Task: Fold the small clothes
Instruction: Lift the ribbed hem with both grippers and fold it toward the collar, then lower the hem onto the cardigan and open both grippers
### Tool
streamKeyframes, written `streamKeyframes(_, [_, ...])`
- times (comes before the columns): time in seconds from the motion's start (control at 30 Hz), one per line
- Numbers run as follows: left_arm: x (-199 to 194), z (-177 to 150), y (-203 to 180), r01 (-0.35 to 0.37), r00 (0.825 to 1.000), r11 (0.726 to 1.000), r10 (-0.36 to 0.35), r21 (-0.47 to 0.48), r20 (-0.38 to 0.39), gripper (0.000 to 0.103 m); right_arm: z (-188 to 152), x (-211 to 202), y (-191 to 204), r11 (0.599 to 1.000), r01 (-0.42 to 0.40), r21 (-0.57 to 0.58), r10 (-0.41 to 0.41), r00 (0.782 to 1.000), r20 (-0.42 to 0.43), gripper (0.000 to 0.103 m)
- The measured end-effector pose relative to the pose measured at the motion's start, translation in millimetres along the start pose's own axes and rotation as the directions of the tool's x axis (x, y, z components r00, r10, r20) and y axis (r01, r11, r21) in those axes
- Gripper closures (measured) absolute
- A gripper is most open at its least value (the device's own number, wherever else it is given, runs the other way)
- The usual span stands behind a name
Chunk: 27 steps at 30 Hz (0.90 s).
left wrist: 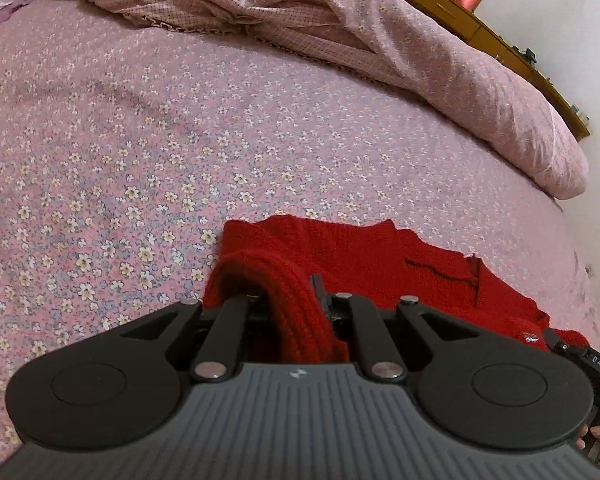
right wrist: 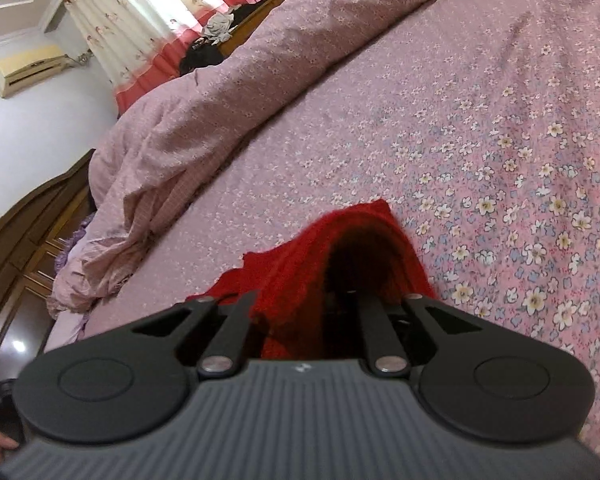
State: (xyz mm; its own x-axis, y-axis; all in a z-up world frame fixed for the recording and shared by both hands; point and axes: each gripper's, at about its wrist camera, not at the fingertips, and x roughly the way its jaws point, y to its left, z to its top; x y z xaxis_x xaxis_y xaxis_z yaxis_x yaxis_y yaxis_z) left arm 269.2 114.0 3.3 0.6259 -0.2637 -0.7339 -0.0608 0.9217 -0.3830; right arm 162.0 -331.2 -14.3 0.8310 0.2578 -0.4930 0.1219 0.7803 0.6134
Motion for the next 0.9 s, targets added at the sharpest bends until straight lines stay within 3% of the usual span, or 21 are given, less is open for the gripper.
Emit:
streamKeyframes(0.1, [-13.7,1.6,-4.7,0.001,1.000,1.000,-0.001,0.023,0.001,0.088,1.8,-10.6,5.3,1.000,0.007,-0.010,-0.007,1.000,-0.003,0.090])
streamKeyframes(0.17, [-23.9,0.2,-8.1,0.003,1.000,0.999,-0.003,0.044,0.005,0.081,3.2,-17.7,7.8,1.000,0.009,-0.027,-0.009,1.000,-0.004,0.088])
streamKeyframes(0.23, [-32.7,-1.2,-11.8,0.000,1.000,0.998,-0.001,0.064,0.020,0.056,2.4,-28.2,10.2,0.999,-0.004,-0.049,0.004,1.000,0.002,0.076])
streamKeyframes(0.3, [-40.7,-3.8,-14.4,-0.002,0.999,0.997,-0.002,0.082,0.042,0.038,0.2,-37.4,12.0,0.998,-0.015,-0.064,0.016,1.000,0.019,0.056])
streamKeyframes(0.33, [-44.9,-5.1,-16.5,-0.001,0.999,0.995,-0.004,0.096,0.054,0.033,-1.0,-42.7,12.0,0.997,-0.020,-0.072,0.022,0.999,0.027,0.056])
streamKeyframes(0.5, [-62.7,-12.2,-25.4,-0.003,0.996,0.988,-0.010,0.156,0.083,0.031,-5.7,-57.7,14.2,0.995,-0.038,-0.092,0.040,0.999,0.020,0.056])
streamKeyframes(0.7, [-77.5,-37.5,-30.5,0.052,0.994,0.985,-0.067,0.165,0.083,0.030,-21.8,-62.8,24.7,0.988,-0.067,-0.142,0.064,0.998,-0.025,0.056])
streamKeyframes(0.9, [-75.9,-80.2,-42.9,0.093,0.994,0.949,-0.107,0.302,0.031,0.029,-44.3,-54.8,41.8,0.961,-0.094,-0.259,0.070,0.992,-0.102,0.056])
